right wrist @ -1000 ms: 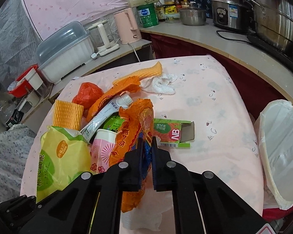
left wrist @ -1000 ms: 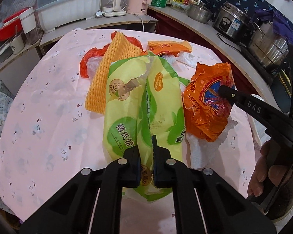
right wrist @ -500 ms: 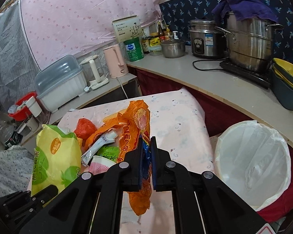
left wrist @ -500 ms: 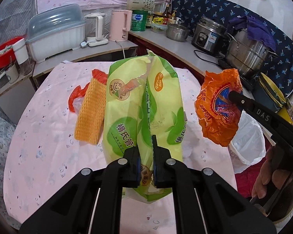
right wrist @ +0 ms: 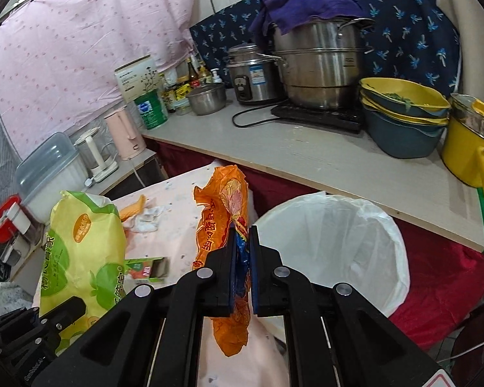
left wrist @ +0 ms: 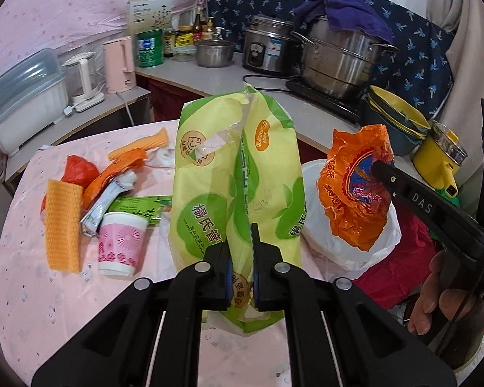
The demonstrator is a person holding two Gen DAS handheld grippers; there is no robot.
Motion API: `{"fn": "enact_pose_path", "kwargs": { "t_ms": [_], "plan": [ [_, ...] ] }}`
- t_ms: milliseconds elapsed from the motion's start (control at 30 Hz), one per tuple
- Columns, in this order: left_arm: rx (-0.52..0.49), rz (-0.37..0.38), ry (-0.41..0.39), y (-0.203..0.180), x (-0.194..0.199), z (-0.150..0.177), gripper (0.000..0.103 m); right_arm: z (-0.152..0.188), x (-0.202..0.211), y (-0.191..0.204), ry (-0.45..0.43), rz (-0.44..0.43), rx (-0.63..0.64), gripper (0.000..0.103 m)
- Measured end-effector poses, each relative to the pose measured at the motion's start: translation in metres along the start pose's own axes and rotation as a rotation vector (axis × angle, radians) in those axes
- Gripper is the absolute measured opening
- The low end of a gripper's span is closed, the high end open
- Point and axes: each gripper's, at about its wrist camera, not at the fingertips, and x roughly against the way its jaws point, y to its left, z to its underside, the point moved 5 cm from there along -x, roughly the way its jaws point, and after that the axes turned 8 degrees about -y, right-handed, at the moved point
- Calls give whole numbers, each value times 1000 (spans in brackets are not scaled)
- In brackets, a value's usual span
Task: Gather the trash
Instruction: 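Carry both items over the bin and open both tools to drop them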
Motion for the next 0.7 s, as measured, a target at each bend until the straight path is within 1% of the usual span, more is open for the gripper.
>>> {"fn": "enact_pose_path", "kwargs": {
  "t_ms": [200,333,467,667,700],
  "plan": [
    [-66,94,16,-54,-33,-9,8,-3,-2,-59,-13,107,-52,7],
    [-105,130,34,-79,-55,-11,8,1,-7,-92,-1,156,-85,7],
    [-110,169,63,-95,-75,-10,8,6,-15,-109,15,178,-100,7],
    [-120,198,88,-110,-100,-10,8,11,-29,-119,35,190,-107,7],
    [-121,203,90,-112,-104,-10,10,11,-31,-119,37,191,-108,7]
  ]
}}
